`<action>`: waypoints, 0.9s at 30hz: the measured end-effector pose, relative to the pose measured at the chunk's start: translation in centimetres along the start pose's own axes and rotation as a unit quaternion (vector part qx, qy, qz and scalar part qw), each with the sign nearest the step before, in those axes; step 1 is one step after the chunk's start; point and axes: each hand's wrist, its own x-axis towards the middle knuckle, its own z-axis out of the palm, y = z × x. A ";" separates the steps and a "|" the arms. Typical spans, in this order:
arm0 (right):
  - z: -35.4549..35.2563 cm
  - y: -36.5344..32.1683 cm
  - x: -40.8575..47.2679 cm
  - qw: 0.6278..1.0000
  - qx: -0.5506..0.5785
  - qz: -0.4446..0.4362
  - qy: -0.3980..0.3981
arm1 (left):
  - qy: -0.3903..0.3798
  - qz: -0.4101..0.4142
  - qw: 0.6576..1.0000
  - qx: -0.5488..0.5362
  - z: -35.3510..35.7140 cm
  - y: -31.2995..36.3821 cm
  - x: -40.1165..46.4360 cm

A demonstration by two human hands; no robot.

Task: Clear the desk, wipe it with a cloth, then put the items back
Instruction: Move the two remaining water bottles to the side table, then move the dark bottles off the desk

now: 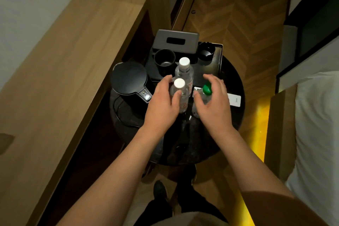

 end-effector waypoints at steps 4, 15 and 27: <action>1.1 -3.8 -1.0 0.989 -0.035 -0.135 0.052 | 0.094 0.043 0.995 0.010 -3.4 -0.2 -2.0; 9.9 -15.7 -8.4 0.951 0.023 -0.299 -0.074 | 0.293 -0.014 0.949 0.116 -17.0 -9.1 -11.8; 20.5 -25.9 -20.6 0.882 0.052 -0.375 -0.280 | 0.389 -0.214 0.882 0.161 -26.6 -18.7 -28.5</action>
